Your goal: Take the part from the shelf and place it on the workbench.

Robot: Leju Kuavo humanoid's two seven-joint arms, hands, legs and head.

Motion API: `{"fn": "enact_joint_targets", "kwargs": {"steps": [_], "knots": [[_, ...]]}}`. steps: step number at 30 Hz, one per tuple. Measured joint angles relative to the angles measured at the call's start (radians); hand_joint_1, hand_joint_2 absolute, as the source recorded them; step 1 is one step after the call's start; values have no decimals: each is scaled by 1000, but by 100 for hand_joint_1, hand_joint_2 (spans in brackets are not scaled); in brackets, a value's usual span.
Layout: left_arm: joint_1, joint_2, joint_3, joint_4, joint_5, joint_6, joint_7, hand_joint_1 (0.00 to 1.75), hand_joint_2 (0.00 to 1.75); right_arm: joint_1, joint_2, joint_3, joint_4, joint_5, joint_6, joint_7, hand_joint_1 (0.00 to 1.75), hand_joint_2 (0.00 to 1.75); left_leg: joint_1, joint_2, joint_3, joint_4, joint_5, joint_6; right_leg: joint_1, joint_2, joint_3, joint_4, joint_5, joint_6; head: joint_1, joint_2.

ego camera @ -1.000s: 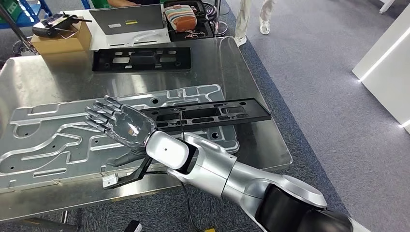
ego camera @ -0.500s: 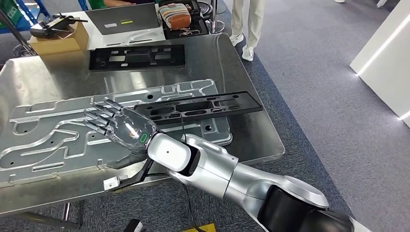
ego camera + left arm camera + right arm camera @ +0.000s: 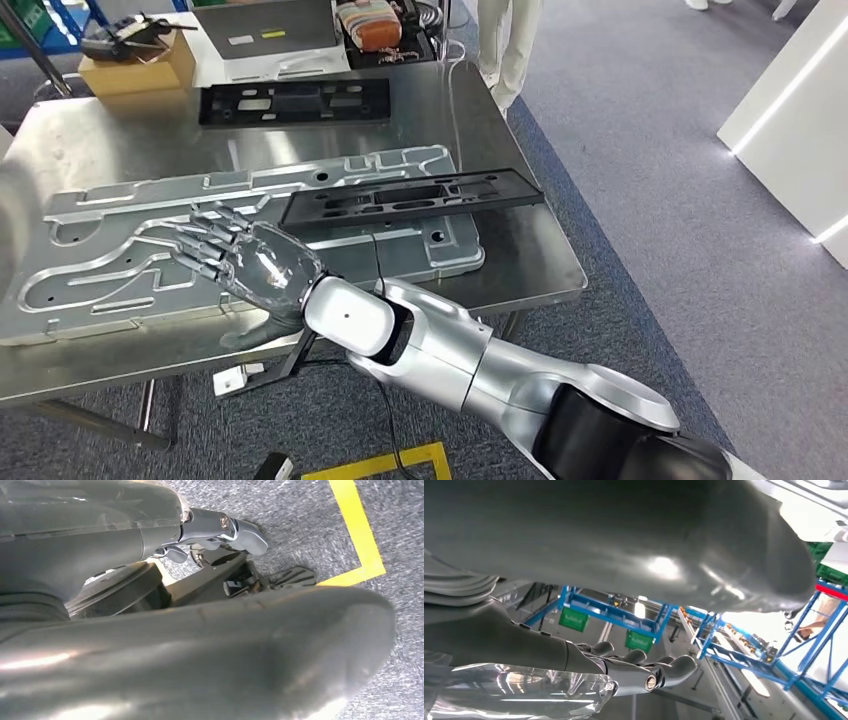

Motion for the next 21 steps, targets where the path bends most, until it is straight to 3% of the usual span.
{"fn": "enact_joint_targets", "kwargs": {"steps": [1, 2, 4, 5, 6, 7, 8, 9, 11, 13, 15, 16, 18, 20, 21], "knots": [[0, 0, 0, 0, 0, 0, 0, 0, 0, 0, -1, 0, 1, -1, -1, 0, 0, 0, 0, 3, -7, -1, 9, 10, -2, 0, -7, 13, -19, 5, 0, 0], [-1, 0, 1, 0, 0, 0, 1, 0, 0, 0, -2, 0, 1, -1, -1, 0, 0, 0, 0, 5, -17, -2, 20, 20, -3, 0, -19, 45, -56, 8, 0, 0], [-2, 0, 1, 0, 0, 0, 1, 0, 0, 0, -2, 0, 3, -3, -4, 0, 0, 0, -4, 8, -42, -2, 42, 31, -4, -1, -56, 173, -161, 11, 0, 0], [-2, 0, 1, 0, 0, 0, 1, 0, 0, 0, -3, 0, 5, -4, -5, 0, 0, 0, -8, 9, -56, -1, 53, 34, -3, -1, -72, 241, -198, 12, 0, 0], [-2, 0, 2, 0, 0, 0, 1, 0, 0, 1, -4, 0, 7, -5, -5, 0, 0, 0, -11, 9, -71, 0, 64, 35, -2, 0, -76, 289, -213, 10, 0, 0], [-1, 0, 2, 0, 0, 0, 1, 0, 0, 2, -4, 0, 9, -6, -6, 0, 0, 0, -16, 10, -84, 0, 73, 36, 1, 0, -64, 303, -207, 6, 0, 0], [-1, 0, 2, 0, 0, 0, 1, 0, 0, 2, -4, 0, 10, -7, -7, 0, 0, 0, -20, 9, -96, 0, 82, 36, 4, 0, -33, 278, -187, -1, 0, 0], [0, 0, 2, 0, 0, 0, 1, 0, 0, 2, -4, 0, 11, -7, -7, -1, 0, 0, -24, 8, -106, 0, 91, 36, 10, 1, 16, 220, -166, -14, 0, 0], [0, -3, 2, 0, 0, 0, 0, 0, 0, 1, -2, 0, 12, -9, -9, -1, 0, 0, -30, 7, -120, 0, 106, 33, 23, 1, 120, 73, -158, -42, 0, 0], [0, -6, 3, 0, 1, 0, -2, 0, 0, -1, 0, 0, 12, -9, -9, -1, 0, 0, -27, 8, -125, -5, 122, 23, 34, 1, 164, -4, -163, -54, 0, 0], [0, -7, 3, 0, 1, 0, -2, 0, 0, -1, 1, 0, 14, -10, -9, -1, 0, 0, -22, 8, -127, -12, 134, 12, 34, -2, 164, -26, -143, -56, 0, 0], [2, -7, 4, 0, 1, 0, -2, 0, 0, -1, 1, 0, 15, -10, -9, -1, 0, 0, -22, 7, -133, -6, 123, 7, 31, -4, 162, -38, -130, -58, 0, 0], [4, -7, 4, 0, 1, 0, -2, 0, 0, -1, 3, 0, 16, -11, -9, -1, 0, 0, -20, 7, -156, 61, 51, -2, 22, -9, 149, -55, -104, -59, 0, 0], [6, -6, 5, 0, 1, 0, -2, 0, 0, 0, 4, 0, 18, -11, -9, -1, 0, 0, -13, 7, -189, 189, -37, -14, 19, -11, 123, -54, -84, -58, 0, 0], [6, -5, 5, 0, 1, 0, -2, 0, 0, 2, 4, 1, 20, -11, -9, -2, 0, 0, -9, 7, -196, 242, -54, -20, 17, -12, 108, -51, -75, -55, 0, 0]]}}
